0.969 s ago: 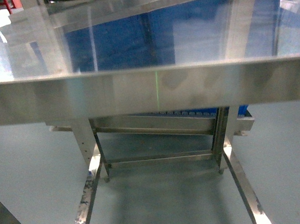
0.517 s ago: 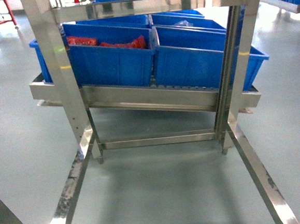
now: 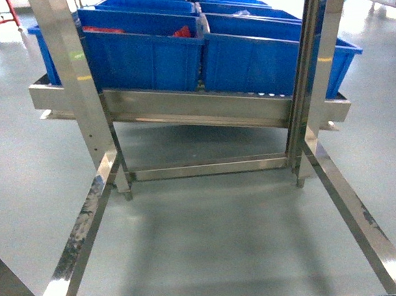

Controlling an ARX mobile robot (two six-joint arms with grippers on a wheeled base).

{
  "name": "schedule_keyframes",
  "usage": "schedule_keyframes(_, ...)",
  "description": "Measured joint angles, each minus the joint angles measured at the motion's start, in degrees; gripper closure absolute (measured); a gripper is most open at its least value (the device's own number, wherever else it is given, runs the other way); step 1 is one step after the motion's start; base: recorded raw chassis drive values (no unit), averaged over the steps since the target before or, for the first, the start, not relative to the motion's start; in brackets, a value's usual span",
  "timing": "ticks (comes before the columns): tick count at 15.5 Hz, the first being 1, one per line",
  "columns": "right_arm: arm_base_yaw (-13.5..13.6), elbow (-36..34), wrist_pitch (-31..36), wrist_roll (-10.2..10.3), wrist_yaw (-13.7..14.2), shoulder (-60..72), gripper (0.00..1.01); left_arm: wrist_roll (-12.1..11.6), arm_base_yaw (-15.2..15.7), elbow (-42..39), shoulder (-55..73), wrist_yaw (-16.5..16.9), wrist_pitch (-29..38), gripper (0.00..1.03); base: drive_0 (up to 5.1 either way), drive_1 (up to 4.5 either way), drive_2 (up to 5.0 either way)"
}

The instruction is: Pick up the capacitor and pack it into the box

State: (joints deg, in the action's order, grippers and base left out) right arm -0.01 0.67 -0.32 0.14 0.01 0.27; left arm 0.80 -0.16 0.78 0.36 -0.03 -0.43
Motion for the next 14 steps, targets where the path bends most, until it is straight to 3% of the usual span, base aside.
schedule_keyframes(14,0.0,0.0,0.0,0.0,0.0,0.0,0.03,0.0,0.04,0.0,0.0,0.04,0.13,0.59,0.0,0.0,0.0)
